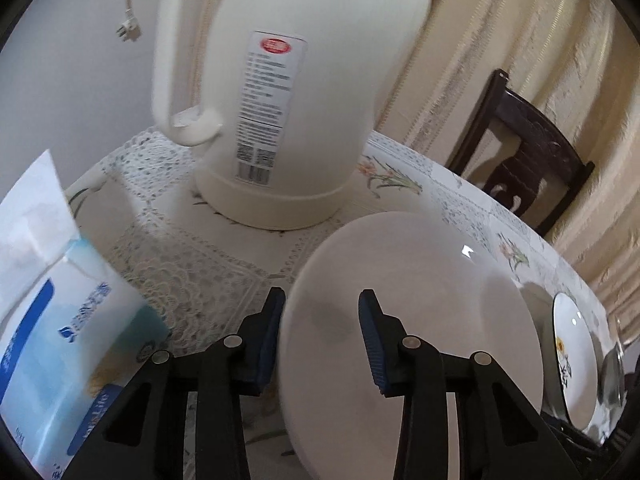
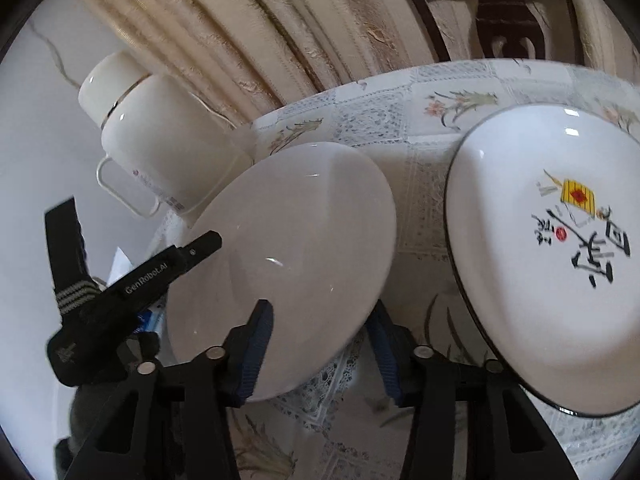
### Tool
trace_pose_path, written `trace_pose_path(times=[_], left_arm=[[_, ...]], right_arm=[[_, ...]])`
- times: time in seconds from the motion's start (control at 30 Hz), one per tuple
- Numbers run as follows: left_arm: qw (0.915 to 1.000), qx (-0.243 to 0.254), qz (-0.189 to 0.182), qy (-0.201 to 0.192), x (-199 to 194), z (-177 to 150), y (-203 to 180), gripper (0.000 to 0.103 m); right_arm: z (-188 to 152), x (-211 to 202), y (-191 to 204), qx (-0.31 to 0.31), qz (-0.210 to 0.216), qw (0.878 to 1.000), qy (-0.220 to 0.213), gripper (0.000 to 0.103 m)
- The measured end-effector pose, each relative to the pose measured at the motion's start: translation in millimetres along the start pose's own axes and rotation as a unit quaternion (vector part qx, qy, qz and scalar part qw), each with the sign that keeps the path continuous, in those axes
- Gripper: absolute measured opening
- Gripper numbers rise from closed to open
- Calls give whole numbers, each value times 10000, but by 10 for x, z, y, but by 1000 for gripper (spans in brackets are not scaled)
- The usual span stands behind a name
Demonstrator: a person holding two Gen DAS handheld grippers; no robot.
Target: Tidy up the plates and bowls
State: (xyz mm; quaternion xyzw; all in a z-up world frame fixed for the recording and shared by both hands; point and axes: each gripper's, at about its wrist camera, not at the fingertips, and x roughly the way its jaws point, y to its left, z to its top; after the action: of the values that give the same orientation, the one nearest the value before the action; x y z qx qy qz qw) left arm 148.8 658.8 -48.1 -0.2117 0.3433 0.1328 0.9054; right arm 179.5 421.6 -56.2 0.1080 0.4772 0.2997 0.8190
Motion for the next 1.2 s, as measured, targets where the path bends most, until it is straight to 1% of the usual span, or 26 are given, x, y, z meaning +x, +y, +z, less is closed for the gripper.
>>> trace_pose_path(times=[0.13,0.17,0.23,0.27,0.47,0.67,0.83,1.03,1.2], left_arm=[[9999,-37,-122,-12,-4,-3,22,39],[9999,-27,-121,-16,-10,-7,17,39],[10000,8,-78,-32,-30,-21,-4,39],[10000,11,-79,-45,-46,-32,-9,39],[9999,45,-102,-69,-192,-154,-40,39],[9999,22,-152,-29,-450,-343,-63,39],[9997,49,-233,-1,-748,-623,-36,39],[9991,40,-430,-5,-1137,-1002,-49,39],[9983,270,-499,96,-1274,-1245,-150,39]], right_arm=[[-24,-2,41,-287,-196,9993,-109,41],[-46,-13,48,-351,-251,9990,-136,36],[-74,-24,53,-497,-390,9978,-220,31],[-78,-31,50,-523,-407,9975,-239,31],[-102,-120,-5,-408,-327,9983,-266,31],[-188,-267,-56,-165,-130,9996,-196,31],[-419,-448,-98,-126,25,9998,-129,31],[-721,-703,-177,-22,242,9997,-66,31],[-884,-839,-273,117,290,9995,-90,31]])
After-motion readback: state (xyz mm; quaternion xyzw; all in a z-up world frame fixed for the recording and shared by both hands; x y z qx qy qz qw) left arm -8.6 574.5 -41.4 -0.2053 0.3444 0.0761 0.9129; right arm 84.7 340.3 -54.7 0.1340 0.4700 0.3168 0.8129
